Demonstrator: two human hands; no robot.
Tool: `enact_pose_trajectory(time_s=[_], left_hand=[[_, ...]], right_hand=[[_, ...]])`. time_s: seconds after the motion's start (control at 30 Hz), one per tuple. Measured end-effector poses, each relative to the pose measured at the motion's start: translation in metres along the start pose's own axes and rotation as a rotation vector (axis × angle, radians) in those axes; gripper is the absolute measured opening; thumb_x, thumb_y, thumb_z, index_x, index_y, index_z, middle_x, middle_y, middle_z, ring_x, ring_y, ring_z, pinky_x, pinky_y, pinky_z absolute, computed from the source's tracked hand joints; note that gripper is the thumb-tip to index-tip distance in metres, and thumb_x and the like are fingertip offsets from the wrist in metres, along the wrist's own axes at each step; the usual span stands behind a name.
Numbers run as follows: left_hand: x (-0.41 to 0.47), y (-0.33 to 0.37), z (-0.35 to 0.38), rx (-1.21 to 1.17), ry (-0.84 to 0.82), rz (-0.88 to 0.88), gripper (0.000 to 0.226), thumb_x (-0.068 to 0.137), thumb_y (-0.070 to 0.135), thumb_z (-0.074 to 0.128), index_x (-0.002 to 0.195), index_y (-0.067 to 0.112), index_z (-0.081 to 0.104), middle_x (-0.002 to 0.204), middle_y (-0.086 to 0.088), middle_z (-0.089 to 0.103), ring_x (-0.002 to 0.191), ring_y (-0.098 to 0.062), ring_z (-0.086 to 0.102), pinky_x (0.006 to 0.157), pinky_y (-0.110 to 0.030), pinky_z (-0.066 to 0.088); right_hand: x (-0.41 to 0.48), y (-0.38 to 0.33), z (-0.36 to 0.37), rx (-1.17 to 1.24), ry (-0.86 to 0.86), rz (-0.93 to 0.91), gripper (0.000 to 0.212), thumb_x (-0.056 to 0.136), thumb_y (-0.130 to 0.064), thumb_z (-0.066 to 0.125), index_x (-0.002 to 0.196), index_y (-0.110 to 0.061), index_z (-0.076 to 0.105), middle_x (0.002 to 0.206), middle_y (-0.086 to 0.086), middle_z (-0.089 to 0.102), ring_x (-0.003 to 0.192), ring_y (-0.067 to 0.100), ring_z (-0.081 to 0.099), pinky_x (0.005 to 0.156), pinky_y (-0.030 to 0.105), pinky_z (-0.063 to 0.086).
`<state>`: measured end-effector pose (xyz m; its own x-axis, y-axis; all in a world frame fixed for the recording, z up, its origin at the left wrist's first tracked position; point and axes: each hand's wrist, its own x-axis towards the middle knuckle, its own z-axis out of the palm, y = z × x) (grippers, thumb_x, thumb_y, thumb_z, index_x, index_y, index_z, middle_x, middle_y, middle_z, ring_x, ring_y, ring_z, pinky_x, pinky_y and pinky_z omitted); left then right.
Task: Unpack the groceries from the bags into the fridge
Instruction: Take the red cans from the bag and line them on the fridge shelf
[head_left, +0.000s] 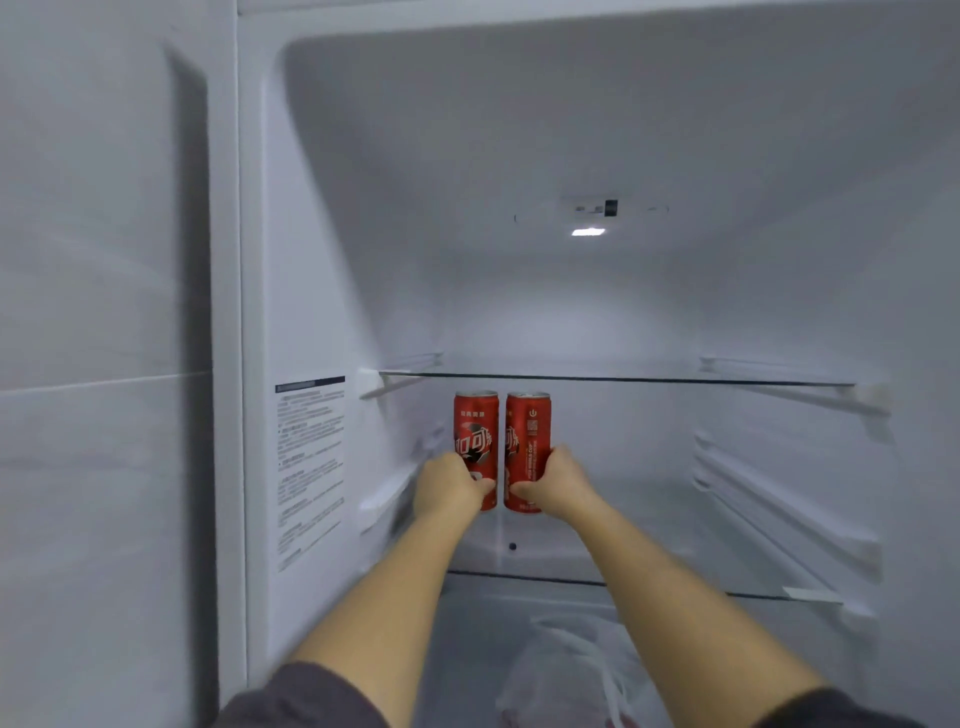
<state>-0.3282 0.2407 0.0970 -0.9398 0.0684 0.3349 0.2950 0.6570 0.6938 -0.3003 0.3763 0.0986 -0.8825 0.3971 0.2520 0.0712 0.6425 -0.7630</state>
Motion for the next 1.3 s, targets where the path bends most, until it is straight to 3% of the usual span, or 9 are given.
enact_pose_trajectory(time_s=[0.1,0.23,0.47,0.93,1.13,1.3], left_hand=[[0.025,0.002,0.009,0.077,0.013,-0.032,0.034,0.087,0.035,0.069,0.112,0.013,0.062,0.102,-0.002,0.067,0.091,-0.019,0.065,0.075,-0.029,0.052],[0.058,0.002,0.021,0.107,-0.003,-0.027,0.044,0.089,0.031,0.067,0.122,0.006,0.055,0.108,-0.005,0.067,0.097,-0.022,0.065,0.086,-0.033,0.053],[0.095,-0.004,0.038,0.189,0.015,0.003,0.031,0.087,0.032,0.069,0.107,0.009,0.067,0.106,-0.006,0.069,0.095,-0.024,0.066,0.081,-0.035,0.053],[0.116,0.0,0.051,0.38,0.054,-0.018,0.039,0.092,0.034,0.063,0.12,0.007,0.061,0.117,-0.01,0.064,0.106,-0.026,0.062,0.079,-0.034,0.05],[0.109,-0.001,0.052,0.475,0.09,0.025,0.025,0.098,0.022,0.055,0.117,0.006,0.061,0.116,-0.01,0.065,0.104,-0.025,0.063,0.073,-0.032,0.047],[0.106,-0.001,0.05,0.546,0.097,0.068,0.022,0.1,0.013,0.049,0.116,0.008,0.062,0.115,-0.01,0.064,0.103,-0.025,0.063,0.074,-0.032,0.047]], right_hand=[[0.026,0.001,0.005,-0.035,0.0,0.029,0.062,0.078,-0.025,0.079,0.129,-0.01,0.046,0.124,0.008,0.061,0.113,0.025,0.06,0.096,0.039,0.051],[0.058,0.0,0.012,-0.129,-0.019,0.035,0.059,0.082,-0.031,0.076,0.128,-0.011,0.046,0.124,0.008,0.061,0.112,0.026,0.061,0.094,0.038,0.051],[0.094,0.003,0.026,-0.29,-0.013,-0.011,0.053,0.084,-0.041,0.071,0.124,-0.012,0.05,0.119,0.007,0.063,0.106,0.026,0.062,0.092,0.042,0.052],[0.117,0.011,0.038,-0.219,0.009,-0.052,0.058,0.077,-0.046,0.076,0.12,-0.014,0.055,0.115,0.006,0.065,0.102,0.024,0.064,0.088,0.043,0.054],[0.118,0.014,0.035,-0.096,-0.041,-0.067,0.045,0.083,-0.025,0.071,0.121,-0.007,0.057,0.117,0.011,0.065,0.103,0.024,0.063,0.083,0.031,0.052],[0.114,0.013,0.035,-0.082,-0.01,-0.064,0.048,0.085,-0.023,0.073,0.123,-0.006,0.052,0.122,0.011,0.061,0.111,0.025,0.06,0.088,0.033,0.05]])
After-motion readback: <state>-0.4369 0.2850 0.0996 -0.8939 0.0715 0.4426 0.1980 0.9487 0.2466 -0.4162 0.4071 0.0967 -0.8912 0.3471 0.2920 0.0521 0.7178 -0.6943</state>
